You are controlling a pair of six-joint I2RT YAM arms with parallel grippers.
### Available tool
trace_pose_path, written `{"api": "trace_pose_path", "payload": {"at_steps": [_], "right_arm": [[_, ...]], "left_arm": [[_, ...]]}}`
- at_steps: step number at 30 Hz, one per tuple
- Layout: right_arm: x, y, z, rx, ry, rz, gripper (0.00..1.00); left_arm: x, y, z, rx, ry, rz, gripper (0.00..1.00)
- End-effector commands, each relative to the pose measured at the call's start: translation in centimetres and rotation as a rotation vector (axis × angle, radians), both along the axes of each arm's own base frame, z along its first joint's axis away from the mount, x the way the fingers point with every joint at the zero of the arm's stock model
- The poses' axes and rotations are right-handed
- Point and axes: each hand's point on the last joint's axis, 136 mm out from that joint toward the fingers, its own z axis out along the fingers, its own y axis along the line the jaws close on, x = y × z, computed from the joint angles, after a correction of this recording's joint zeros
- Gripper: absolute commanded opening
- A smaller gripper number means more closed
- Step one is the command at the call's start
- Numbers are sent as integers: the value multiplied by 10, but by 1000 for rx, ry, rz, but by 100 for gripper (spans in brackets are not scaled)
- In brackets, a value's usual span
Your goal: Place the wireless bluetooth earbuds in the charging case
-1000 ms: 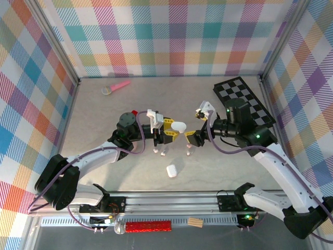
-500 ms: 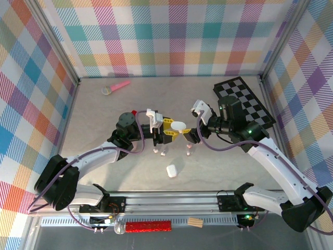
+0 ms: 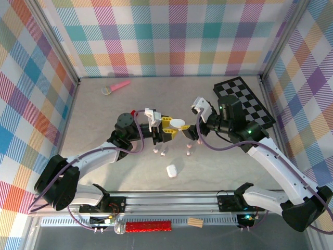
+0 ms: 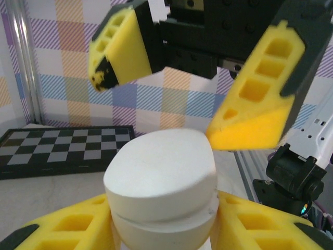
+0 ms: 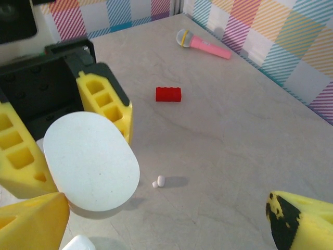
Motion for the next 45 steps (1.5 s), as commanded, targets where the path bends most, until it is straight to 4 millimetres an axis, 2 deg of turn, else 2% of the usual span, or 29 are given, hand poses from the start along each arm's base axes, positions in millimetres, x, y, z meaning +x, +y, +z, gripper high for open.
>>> {"api": "trace_pose_path", "payload": {"at_steps": [1, 12, 17, 20, 23, 26, 28, 31, 36, 40, 45], "right_arm": [[13, -1, 29, 63, -64, -61, 96], [27, -5, 37, 97, -21, -157, 95], [14, -1, 40, 125, -14, -100, 95], [0, 2, 51, 192, -22, -46, 96], [-6, -3, 61, 291, 11, -62, 96], [-2, -15, 59, 383, 90, -117, 96], [4, -25, 47, 429, 163, -176, 99], [8, -34, 17, 447, 243, -243, 99], [6, -34, -49, 448, 484, -336, 99], [3, -25, -105, 415, 703, -382, 92], [10, -1, -147, 387, 851, -366, 82]], "left_arm": [[-14, 3, 15, -37, -70, -49, 43], [-17, 4, 13, -34, -80, -52, 43], [-13, 4, 12, -35, -75, -35, 43], [-9, 7, 11, -39, -78, -12, 43], [-4, 11, 9, -39, -77, 7, 43], [2, 18, 9, -48, -74, 35, 43], [8, 25, 10, -57, -70, 59, 43], [18, 34, 10, -71, -54, 93, 43], [32, 48, 11, -126, -23, 130, 43], [42, 58, 11, -147, -11, 159, 43], [47, 67, 15, -154, -26, 188, 43]]}}
